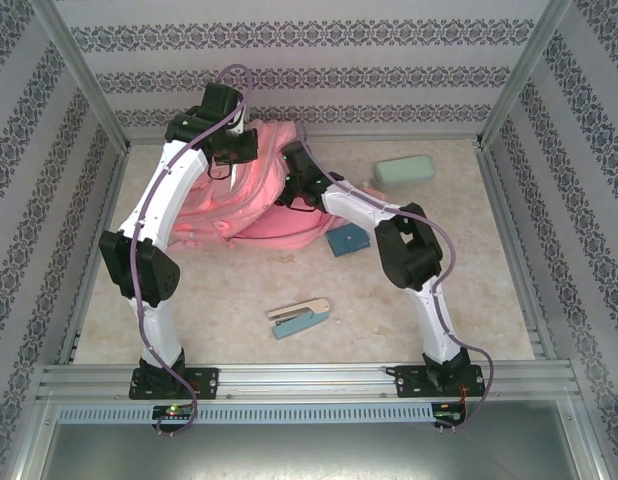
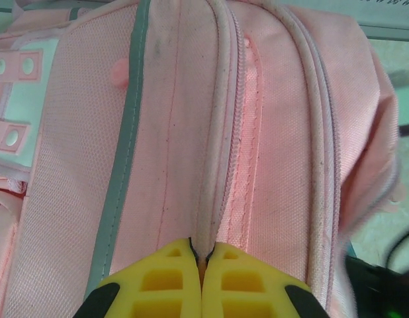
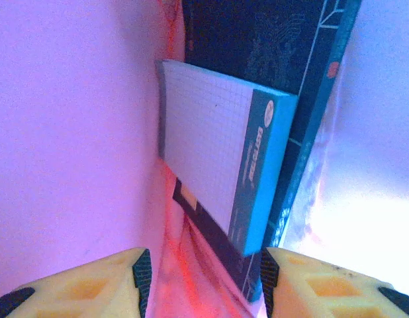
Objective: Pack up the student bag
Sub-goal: Place the loose stationery in the student bag, then move the glasses case from the top-right of the table.
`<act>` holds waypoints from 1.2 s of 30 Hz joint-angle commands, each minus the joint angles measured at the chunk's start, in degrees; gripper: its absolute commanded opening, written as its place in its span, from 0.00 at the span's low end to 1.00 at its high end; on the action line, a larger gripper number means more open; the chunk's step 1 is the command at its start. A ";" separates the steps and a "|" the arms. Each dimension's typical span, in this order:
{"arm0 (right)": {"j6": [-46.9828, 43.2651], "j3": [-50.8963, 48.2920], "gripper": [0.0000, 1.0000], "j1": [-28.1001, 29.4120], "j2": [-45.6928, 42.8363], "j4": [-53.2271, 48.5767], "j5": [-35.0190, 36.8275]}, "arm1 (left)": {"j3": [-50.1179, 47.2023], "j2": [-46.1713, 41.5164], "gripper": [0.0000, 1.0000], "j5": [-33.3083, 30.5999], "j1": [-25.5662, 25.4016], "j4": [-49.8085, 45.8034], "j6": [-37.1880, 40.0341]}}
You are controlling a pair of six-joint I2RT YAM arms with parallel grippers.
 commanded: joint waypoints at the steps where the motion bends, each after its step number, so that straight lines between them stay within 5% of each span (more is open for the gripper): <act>1: -2.23 -4.45 0.49 -1.24 -5.24 -0.57 0.55 | -0.29 -3.40 0.00 -0.09 0.93 4.19 1.01; 23: -24.74 -35.15 0.60 -12.00 -37.99 -15.70 13.82 | -3.42 -3.32 0.00 3.64 1.19 6.76 0.14; 36: -31.37 -32.02 0.61 -27.70 -32.77 -15.82 14.22 | -4.83 -3.49 0.00 5.58 1.14 7.53 -0.49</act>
